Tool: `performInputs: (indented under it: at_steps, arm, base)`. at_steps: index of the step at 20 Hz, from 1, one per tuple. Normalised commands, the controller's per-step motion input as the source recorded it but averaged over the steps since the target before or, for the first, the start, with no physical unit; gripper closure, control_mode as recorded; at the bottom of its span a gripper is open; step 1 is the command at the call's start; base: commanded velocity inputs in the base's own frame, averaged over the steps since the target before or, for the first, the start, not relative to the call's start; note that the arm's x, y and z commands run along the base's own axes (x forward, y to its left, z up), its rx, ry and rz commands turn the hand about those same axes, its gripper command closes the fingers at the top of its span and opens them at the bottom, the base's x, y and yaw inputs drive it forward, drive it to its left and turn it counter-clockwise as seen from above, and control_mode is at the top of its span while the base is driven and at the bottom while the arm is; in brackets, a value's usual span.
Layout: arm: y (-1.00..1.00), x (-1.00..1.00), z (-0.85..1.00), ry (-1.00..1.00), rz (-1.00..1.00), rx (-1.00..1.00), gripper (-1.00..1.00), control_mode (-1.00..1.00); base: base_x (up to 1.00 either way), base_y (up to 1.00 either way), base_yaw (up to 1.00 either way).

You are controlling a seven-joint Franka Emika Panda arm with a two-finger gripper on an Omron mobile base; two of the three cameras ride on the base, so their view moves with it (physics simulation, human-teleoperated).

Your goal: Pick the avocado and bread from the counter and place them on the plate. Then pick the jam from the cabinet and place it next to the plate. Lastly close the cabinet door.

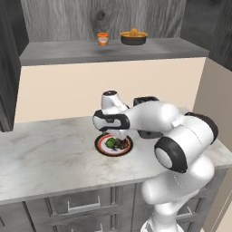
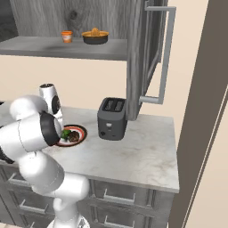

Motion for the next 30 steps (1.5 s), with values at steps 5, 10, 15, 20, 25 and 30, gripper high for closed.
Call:
performInputs:
  at_steps: [5,10,15,20,25,30]
  arm:
    - [-0.06,-0.45,0.44,-0.05,0.00,-0.01,-1.00,-1.00]
    - [-0.19,-0.59,0.39,-0.15,0.03,-0.04,-1.00,-1.00]
    - [-0.23,-0.57,0.35,-0.10,0.05,-0.01,-1.00,-1.00]
    - [-0.14,-0.44,0.43,-0.06,0.06,0.00,-1.00,-1.00]
    - [-0.02,-0.27,0.58,-0.06,0.02,-0.03,-1.00,-1.00]
    - [-0.05,-0.17,0.59,-0.02,0.01,-0.05,-1.00,-1.00]
  base:
    - [0.00,0.00,0.00]
    - [0.00,0.00,0.00]
    - [0.00,0.00,0.00]
    - [0.00,0.00,0.00]
    - [0.00,0.00,0.00]
    - [0.00,0.00,0.00]
